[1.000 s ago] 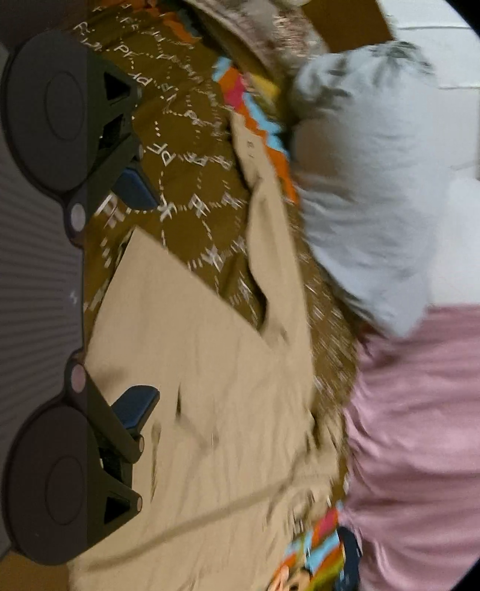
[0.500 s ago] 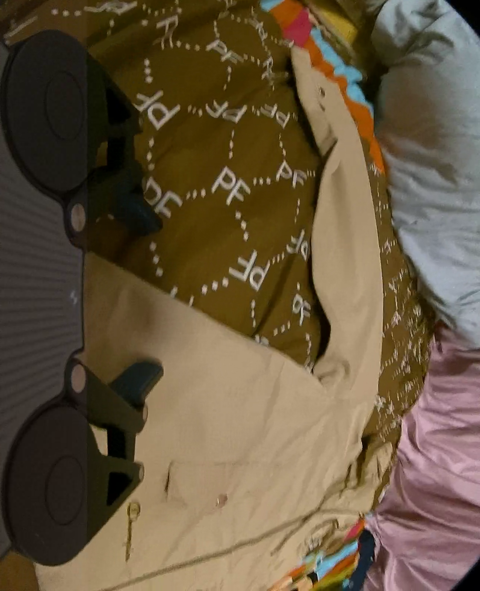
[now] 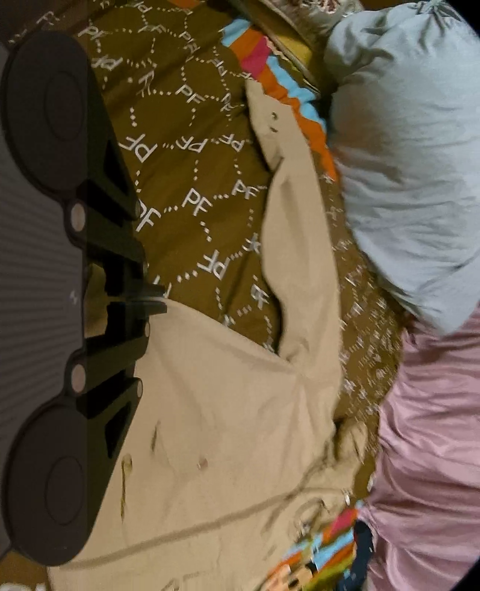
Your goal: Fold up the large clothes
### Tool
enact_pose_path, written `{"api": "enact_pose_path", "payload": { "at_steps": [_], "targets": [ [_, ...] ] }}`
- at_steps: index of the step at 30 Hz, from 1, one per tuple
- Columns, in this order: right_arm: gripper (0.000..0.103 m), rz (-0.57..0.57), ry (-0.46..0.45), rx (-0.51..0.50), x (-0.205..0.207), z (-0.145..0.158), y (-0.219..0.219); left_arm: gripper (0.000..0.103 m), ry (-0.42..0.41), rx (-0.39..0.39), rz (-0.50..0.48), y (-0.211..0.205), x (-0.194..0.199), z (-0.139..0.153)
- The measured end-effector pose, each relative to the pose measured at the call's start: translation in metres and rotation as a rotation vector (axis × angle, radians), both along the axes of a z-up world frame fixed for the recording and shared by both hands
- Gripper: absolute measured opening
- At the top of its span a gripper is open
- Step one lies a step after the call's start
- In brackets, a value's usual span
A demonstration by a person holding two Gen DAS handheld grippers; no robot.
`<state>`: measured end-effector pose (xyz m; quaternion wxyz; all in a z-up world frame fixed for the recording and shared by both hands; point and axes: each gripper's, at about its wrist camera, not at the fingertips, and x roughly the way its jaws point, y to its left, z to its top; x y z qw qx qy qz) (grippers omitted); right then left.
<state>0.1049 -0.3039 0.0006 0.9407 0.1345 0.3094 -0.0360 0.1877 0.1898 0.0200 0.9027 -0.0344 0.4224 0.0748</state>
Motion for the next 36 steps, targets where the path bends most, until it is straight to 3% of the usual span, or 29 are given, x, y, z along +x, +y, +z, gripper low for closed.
{"api": "enact_pose_path", "payload": {
  "at_steps": [7,13,15,16,17,18,19,21,23,26,28,33,36],
  "targets": [
    [0.014,0.038,-0.03,0.048,-0.052,0.047,-0.017,0.0,0.015,-0.039,-0.05,-0.004,-0.072,0.042],
    [0.016,0.073,0.022,0.043,-0.102,0.055,-0.029,0.003,0.049,-0.051,-0.078,-0.005,-0.1,0.026],
    [0.019,0.061,0.041,0.07,-0.103,0.048,-0.036,0.009,0.057,-0.063,-0.051,-0.006,-0.098,0.022],
    [0.022,0.053,0.05,0.08,-0.103,0.047,-0.039,0.017,0.054,-0.067,-0.046,-0.006,-0.099,0.021],
    [0.026,0.044,0.052,0.08,-0.103,0.046,-0.042,0.034,0.046,-0.07,-0.051,-0.009,-0.101,0.021],
    [0.026,0.034,0.046,0.067,-0.103,0.046,-0.045,0.043,0.032,-0.067,-0.063,-0.013,-0.101,0.023],
    [0.032,0.023,0.035,0.054,-0.101,0.048,-0.051,0.055,0.01,-0.056,-0.071,-0.018,-0.102,0.025],
    [0.043,-0.002,0.021,0.043,-0.097,0.051,-0.065,0.061,-0.028,-0.02,-0.096,-0.032,-0.101,0.029],
    [0.059,-0.044,0.018,0.024,-0.09,0.052,-0.085,0.077,-0.055,0.01,-0.138,-0.049,-0.096,0.031],
    [0.07,-0.134,0.014,0.018,-0.07,0.049,-0.123,0.097,-0.128,0.035,-0.194,-0.083,-0.089,0.03],
    [0.079,-0.193,0.0,0.046,-0.054,0.045,-0.15,0.1,-0.155,0.034,-0.246,-0.108,-0.08,0.024],
    [0.076,-0.376,-0.006,0.318,-0.003,0.019,-0.227,0.1,-0.117,0.008,-0.36,-0.177,-0.04,-0.009],
    [0.075,-0.493,-0.009,0.364,0.025,0.004,-0.255,0.1,-0.096,0.008,-0.406,-0.205,-0.017,-0.03]
  ]
}}
